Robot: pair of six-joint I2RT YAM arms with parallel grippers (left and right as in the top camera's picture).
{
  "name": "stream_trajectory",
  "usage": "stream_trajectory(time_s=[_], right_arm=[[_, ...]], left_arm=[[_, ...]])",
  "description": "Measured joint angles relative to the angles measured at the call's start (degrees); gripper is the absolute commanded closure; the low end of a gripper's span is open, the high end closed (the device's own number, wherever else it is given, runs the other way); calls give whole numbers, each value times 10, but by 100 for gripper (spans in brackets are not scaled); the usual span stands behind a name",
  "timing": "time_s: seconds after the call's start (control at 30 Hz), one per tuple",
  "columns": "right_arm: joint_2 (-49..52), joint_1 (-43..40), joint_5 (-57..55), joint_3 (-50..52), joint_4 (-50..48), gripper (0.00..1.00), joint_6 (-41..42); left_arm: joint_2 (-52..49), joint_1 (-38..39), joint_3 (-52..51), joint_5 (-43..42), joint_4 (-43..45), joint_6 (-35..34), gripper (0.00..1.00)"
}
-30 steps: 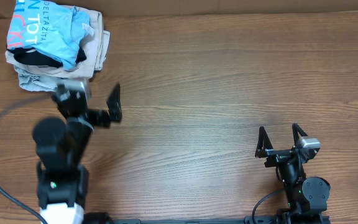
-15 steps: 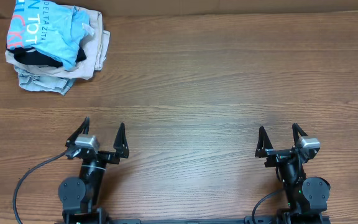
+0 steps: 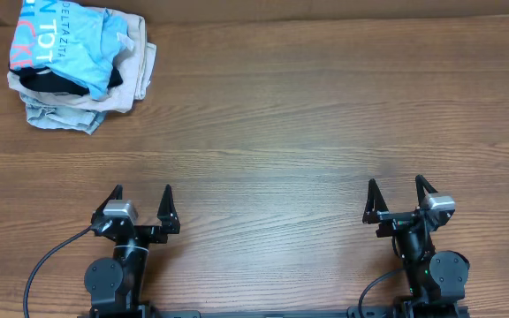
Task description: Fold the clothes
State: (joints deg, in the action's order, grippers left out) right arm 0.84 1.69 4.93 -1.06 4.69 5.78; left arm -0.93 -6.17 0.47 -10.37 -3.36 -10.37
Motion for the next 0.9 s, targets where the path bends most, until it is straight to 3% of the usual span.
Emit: stream_trajectory(time_s=[0.9], right_arm=[[0, 0, 0, 0, 0, 0, 0]], left_arm=[[0, -3, 0, 6, -1, 0, 0]])
